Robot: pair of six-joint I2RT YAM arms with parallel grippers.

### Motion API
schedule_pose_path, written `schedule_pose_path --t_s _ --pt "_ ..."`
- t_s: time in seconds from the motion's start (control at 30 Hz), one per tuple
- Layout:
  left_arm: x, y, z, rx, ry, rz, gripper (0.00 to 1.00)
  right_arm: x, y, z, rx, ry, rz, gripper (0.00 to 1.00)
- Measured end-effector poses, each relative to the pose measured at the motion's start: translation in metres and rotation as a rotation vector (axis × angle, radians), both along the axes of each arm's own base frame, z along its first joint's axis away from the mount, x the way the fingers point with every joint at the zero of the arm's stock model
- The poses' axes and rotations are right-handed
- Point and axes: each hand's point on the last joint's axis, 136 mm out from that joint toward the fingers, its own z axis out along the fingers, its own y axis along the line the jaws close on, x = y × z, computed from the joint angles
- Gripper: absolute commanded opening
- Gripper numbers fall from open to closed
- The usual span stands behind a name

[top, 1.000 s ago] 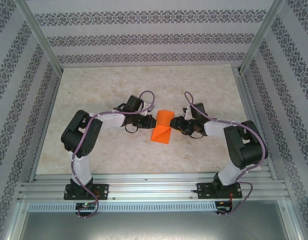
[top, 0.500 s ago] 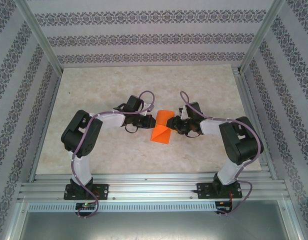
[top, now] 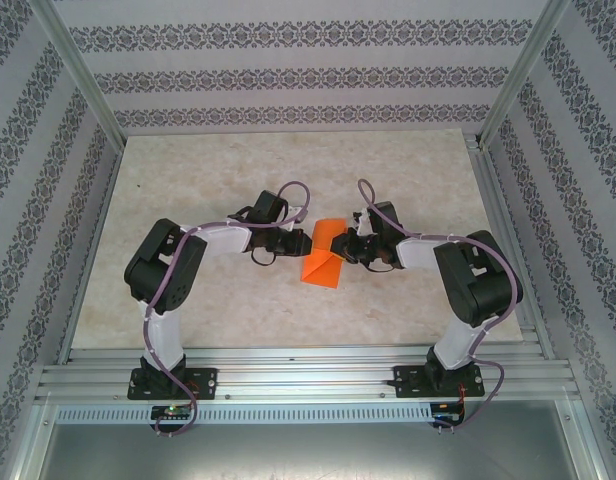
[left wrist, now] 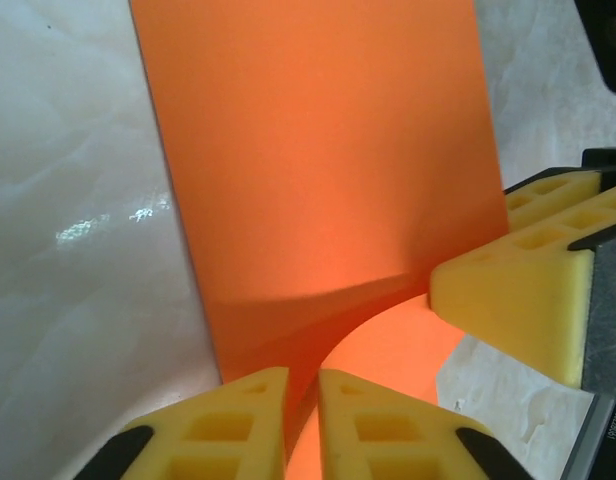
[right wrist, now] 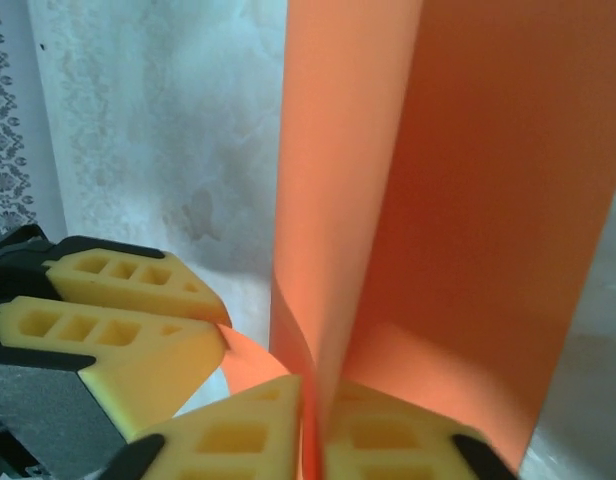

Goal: Fold a paper plane with a square sheet of paper (fold left side to right side)
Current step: Fold the triangle a second time at the center of the table, then turn over the paper at the center of the table.

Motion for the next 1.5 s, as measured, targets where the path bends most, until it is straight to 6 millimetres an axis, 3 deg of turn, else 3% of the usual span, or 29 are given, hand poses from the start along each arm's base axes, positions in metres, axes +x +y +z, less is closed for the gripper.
schedule_pose_path --t_s 0.1,0.2,0.4,0.47,0.63,0.8,1.0,1.1,1.23,1.5 --pt "0.001 0.007 0.003 -0.005 -0.005 0.015 0.48 0.0 -0.001 0.004 -0.002 -0.011 0.002 0.01" --pt "0.0 0.023 0.02 -0.037 -0.023 0.058 0.66 0.003 -0.005 0.022 0.007 -0.058 0.0 0.0" --pt "0.004 0.049 0.1 -0.231 -0.158 0.159 0.98 0.017 -0.024 0.109 0.089 -0.301 -0.024 0.0" --pt "0.003 0.048 0.126 -0.311 -0.193 0.169 1.0 0.016 -0.028 0.144 0.123 -0.403 -0.021 0.01" --pt "0.001 0.037 0.174 -0.498 -0.219 0.15 1.0 0.007 -0.025 0.211 0.198 -0.568 0.025 0.02" --pt "-0.011 0.023 0.209 -0.634 -0.221 0.079 1.0 -0.005 -0.02 0.251 0.255 -0.66 0.075 0.02" --pt "-0.042 -0.009 0.24 -0.716 -0.216 -0.073 0.88 -0.023 -0.008 0.266 0.311 -0.673 0.138 0.03" --pt "-0.05 -0.015 0.252 -0.745 -0.222 -0.114 0.73 -0.027 -0.005 0.272 0.336 -0.678 0.155 0.04" --pt "-0.051 -0.016 0.256 -0.757 -0.219 -0.12 0.52 -0.028 -0.004 0.276 0.346 -0.691 0.158 0.05" --pt "-0.052 -0.016 0.254 -0.75 -0.215 -0.122 0.24 -0.028 -0.007 0.28 0.354 -0.695 0.15 0.08"
